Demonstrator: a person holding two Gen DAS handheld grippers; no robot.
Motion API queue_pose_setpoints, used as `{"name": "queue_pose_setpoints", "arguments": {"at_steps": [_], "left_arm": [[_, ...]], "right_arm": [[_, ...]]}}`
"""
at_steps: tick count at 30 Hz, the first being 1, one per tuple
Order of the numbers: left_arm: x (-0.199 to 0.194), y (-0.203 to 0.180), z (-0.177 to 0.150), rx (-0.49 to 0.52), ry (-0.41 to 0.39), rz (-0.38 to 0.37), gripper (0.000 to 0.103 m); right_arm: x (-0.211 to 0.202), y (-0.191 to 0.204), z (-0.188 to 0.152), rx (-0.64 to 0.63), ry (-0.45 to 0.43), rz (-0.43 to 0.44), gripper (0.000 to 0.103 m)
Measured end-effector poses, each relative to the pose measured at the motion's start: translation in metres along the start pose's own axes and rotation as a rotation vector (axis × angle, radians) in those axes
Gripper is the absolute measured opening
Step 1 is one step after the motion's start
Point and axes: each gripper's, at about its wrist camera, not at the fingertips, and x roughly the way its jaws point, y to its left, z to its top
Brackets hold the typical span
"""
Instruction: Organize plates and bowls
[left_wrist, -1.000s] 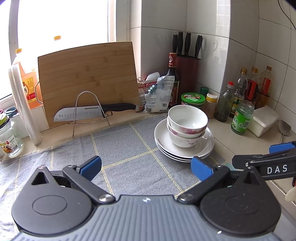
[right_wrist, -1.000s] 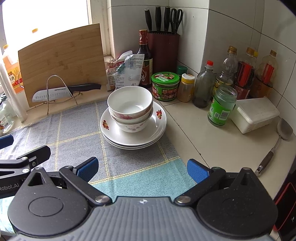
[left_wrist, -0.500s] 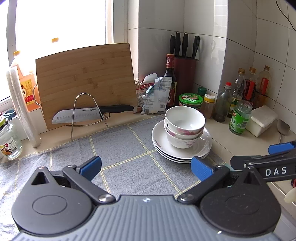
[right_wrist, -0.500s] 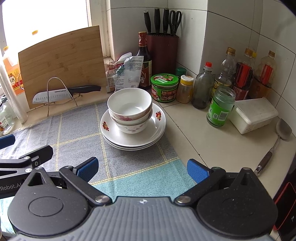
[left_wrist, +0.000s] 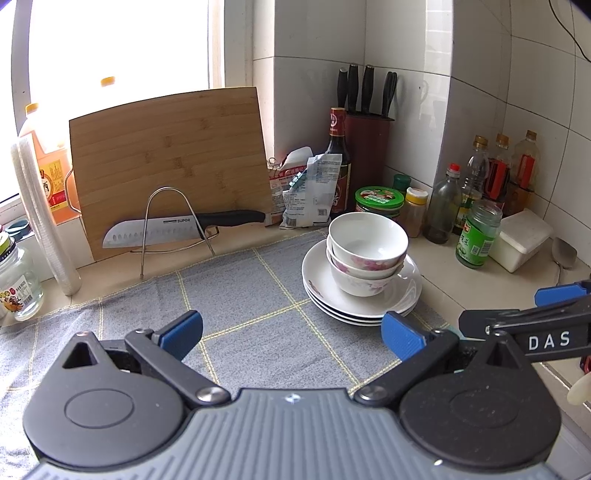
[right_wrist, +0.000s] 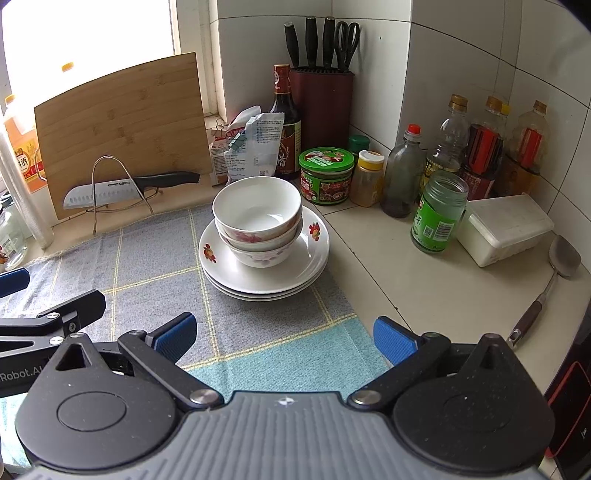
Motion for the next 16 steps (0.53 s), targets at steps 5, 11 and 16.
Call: {"name": "queue_pose_setpoints", "arguments": {"at_steps": [5, 11, 16], "left_arm": [[-0.0007, 0.0009, 0.0009, 0.000, 0.003, -0.005, 0.102], [-0.0009, 0.0010, 0.0009, 0.002, -0.001, -0.005, 0.102], [-0.0003, 0.0004, 0.0016, 0.002, 0.003, -0.008, 0.102]], "right_arm": [[-0.0002, 0.0002, -0.0005, 0.000, 0.001, -0.001, 0.103], [-0.0008, -0.0004, -0.0006, 0.002, 0.000, -0.003, 0.103], [-0.0017, -0.0012, -0.0012, 0.005, 0.000, -0.007, 0.103]]}}
